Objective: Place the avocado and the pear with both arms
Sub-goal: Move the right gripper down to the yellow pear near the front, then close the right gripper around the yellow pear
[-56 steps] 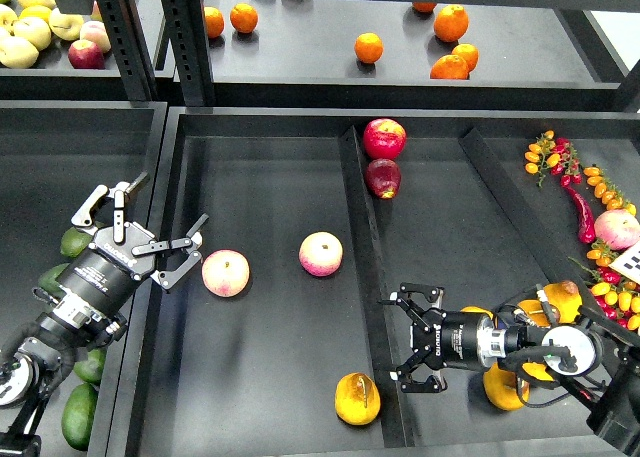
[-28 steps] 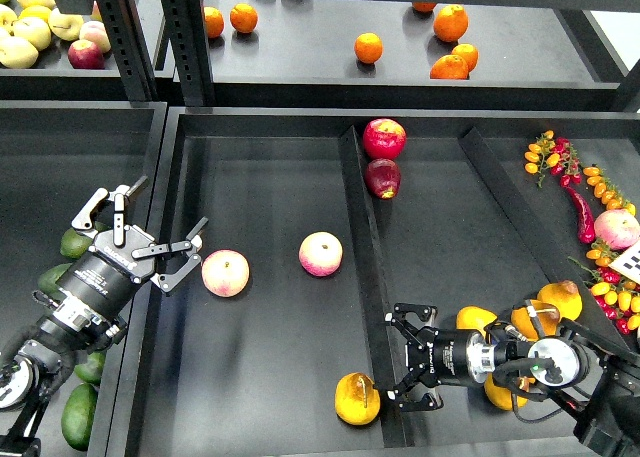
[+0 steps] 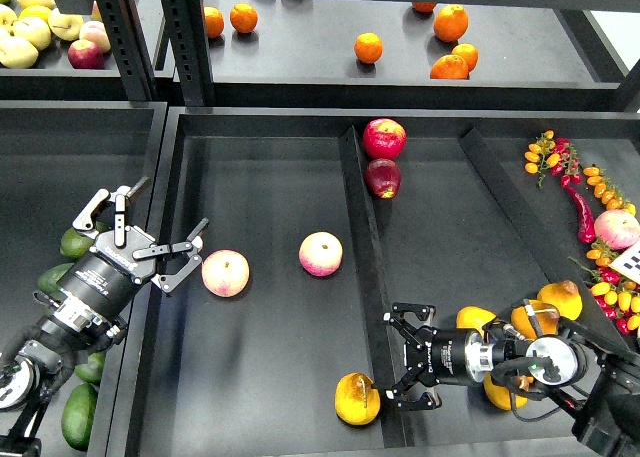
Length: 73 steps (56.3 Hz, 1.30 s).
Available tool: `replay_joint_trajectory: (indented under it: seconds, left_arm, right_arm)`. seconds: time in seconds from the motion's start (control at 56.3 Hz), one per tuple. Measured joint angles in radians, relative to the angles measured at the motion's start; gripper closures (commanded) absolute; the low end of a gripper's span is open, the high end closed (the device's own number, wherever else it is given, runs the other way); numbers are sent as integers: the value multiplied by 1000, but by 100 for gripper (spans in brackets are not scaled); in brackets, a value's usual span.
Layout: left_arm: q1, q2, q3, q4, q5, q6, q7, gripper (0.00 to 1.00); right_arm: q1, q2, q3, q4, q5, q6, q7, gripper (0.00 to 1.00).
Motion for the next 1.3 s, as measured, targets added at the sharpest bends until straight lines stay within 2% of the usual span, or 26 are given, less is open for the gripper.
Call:
replay_joint_trajectory:
  seconds: [0.551, 0.977, 1.119, 1.296]
  left_arm:
    - [0, 0, 11, 2, 0, 0, 0, 1]
    - [-2, 0, 12, 5, 0, 0, 0, 1]
    - [-4, 0, 11, 4, 0, 0, 0, 1]
    - [-4, 0, 10, 2, 0, 0, 0, 1]
  right_arm:
    - [-3, 2, -47, -21, -1, -1, 0, 4]
    - [-2, 29, -55, -60, -1, -1, 0, 17]
    - [-2, 32, -52, -65, 0, -3, 0, 28]
    - [-3, 34, -45, -65, 3, -4, 0, 35]
